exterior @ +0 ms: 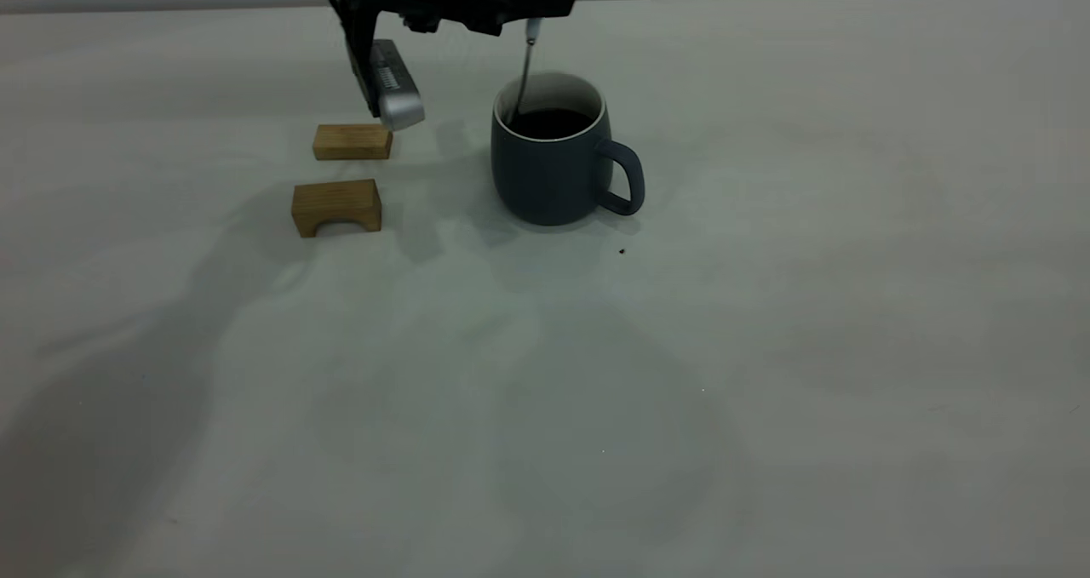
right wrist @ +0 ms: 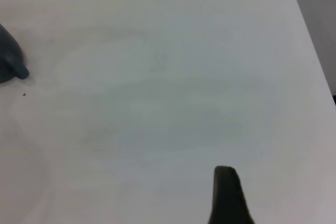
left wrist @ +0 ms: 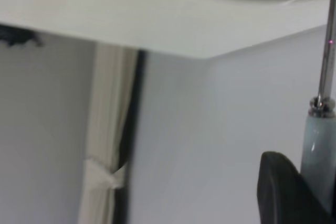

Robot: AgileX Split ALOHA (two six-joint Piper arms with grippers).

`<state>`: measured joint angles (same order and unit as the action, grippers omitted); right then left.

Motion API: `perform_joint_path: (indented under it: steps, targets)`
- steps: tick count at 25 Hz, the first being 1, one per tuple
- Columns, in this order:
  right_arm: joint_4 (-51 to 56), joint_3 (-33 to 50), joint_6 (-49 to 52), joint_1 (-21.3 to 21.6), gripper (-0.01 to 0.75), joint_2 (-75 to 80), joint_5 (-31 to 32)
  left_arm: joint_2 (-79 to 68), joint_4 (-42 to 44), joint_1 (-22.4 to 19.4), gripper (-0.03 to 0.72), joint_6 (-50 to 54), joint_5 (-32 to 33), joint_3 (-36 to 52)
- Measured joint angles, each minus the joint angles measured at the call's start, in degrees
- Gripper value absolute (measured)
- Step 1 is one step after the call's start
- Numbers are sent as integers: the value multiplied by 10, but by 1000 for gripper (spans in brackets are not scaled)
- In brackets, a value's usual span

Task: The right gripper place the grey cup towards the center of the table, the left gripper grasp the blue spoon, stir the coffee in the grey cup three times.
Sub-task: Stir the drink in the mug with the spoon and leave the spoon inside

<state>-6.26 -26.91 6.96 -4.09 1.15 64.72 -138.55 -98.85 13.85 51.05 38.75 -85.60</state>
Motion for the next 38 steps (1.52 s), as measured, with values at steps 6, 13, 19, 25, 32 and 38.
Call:
perform_joint_path:
  steps: [6, 13, 19, 25, 32, 38]
  targets:
    - [0, 0, 0, 0, 541, 0, 0, -30, -4, 8, 125, 0, -8, -24]
    - [0, 0, 0, 0, 541, 0, 0, -40, 11, 38, 123, 0, 13, -34]
    - [0, 0, 0, 0, 541, 0, 0, -40, 71, 26, 123, 2, 41, -34]
    - [0, 0, 0, 0, 541, 0, 0, -42, 39, 0, 121, 2, 26, -34]
    - [0, 0, 0, 0, 541, 0, 0, -62, -3, 24, 121, 0, 17, -46]
    - [0, 0, 0, 0, 541, 0, 0, -65, 37, 29, 119, 0, 66, -46]
